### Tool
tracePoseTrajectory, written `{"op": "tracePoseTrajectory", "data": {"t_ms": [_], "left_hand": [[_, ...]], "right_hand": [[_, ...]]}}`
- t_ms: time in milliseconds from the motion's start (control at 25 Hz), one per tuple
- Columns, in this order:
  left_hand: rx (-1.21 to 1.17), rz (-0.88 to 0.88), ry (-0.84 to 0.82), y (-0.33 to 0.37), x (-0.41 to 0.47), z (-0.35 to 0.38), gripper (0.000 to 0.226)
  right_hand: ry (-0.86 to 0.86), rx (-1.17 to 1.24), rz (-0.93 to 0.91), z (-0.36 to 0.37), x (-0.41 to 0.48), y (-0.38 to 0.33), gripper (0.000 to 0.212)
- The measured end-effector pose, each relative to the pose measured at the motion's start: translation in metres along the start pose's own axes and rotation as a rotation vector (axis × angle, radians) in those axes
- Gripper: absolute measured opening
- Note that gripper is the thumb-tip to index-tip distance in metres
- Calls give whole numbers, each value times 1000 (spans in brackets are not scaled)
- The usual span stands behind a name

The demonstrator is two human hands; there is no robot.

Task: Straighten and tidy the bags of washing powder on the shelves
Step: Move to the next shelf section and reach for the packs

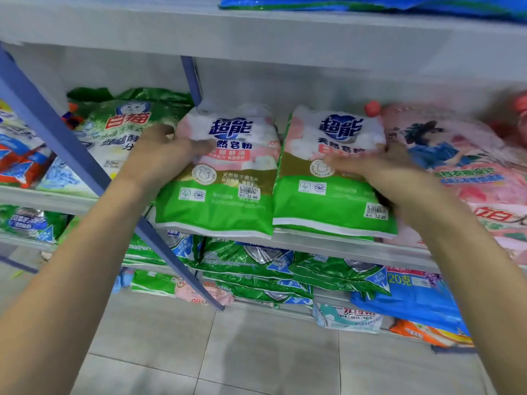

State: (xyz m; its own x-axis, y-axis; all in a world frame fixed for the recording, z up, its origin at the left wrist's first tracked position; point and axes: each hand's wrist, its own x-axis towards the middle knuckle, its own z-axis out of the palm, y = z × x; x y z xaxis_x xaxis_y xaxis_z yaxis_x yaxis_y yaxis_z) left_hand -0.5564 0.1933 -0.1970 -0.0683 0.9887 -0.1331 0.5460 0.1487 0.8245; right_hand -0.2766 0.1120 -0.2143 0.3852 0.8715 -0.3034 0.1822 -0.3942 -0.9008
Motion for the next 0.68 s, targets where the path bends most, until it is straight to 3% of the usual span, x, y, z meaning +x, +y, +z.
{"op": "tracePoseTrajectory", "data": {"t_ms": [80, 200, 280, 360, 400, 520, 600, 680], "left_hand": [[73, 6, 36, -12, -3, 3, 44], [-144, 89, 112, -14, 14, 6, 40], [-207, 91, 177, -12, 32, 5, 52], [-111, 108, 241, -11, 48, 6, 49], [-35, 111, 268, -10, 53, 9, 46], [327, 186, 321, -3, 38, 19, 32], [543, 330, 223, -11, 17, 23, 34], [686, 503, 7, -26, -6, 16, 62]], "right_hand": [[48, -43, -105, 4, -14, 6, 91], [108, 59, -199, 9, -14, 2, 51], [137, 39, -237, 8, -7, -3, 43], [127, 7, -183, 9, 1, -6, 39], [109, -48, -124, 9, 2, -5, 42], [109, -283, -41, 12, -2, -6, 99], [152, -521, -99, 17, -17, 2, 101], [146, -691, -250, 20, -39, 13, 94]]}}
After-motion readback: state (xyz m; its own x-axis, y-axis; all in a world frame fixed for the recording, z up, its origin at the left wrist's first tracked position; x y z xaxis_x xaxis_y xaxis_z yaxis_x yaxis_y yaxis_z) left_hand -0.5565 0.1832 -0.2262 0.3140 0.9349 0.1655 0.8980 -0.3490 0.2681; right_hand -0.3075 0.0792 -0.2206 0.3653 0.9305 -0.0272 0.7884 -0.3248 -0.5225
